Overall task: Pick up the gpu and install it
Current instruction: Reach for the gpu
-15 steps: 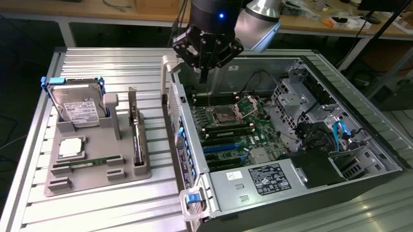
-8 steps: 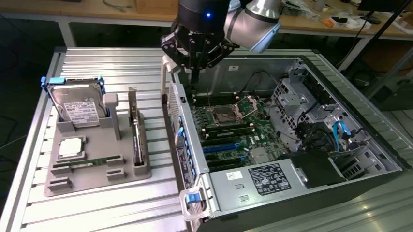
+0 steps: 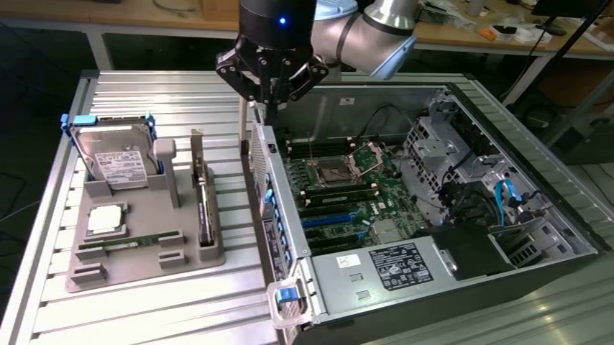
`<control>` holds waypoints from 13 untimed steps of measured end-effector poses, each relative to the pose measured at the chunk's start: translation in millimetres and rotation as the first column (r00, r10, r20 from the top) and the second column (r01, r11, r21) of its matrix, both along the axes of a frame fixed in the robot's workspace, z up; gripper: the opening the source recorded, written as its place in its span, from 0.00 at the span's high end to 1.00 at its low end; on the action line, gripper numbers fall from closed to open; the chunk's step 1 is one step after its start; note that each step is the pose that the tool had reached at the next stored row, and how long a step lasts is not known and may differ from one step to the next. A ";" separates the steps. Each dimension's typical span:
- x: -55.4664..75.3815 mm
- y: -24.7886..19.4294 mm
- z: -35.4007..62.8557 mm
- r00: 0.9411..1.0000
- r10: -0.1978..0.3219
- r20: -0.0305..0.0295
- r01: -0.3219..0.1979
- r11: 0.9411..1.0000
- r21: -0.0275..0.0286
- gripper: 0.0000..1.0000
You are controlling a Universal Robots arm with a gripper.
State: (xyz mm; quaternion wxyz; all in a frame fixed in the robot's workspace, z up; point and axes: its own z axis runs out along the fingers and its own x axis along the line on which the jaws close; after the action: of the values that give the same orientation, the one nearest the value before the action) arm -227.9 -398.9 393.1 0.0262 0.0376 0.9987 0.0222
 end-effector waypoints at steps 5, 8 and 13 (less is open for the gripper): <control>-16.4 0.0 -0.1 1.000 0.000 0.005 0.000 1.000 0.000 0.89; -26.7 0.0 -0.2 1.000 0.000 0.009 0.000 1.000 0.000 0.89; -43.2 0.0 -0.4 1.000 0.000 0.016 0.000 1.000 0.000 0.89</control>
State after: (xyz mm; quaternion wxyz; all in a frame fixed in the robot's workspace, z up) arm -271.1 -399.0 392.7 0.0340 0.0374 0.9985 0.0226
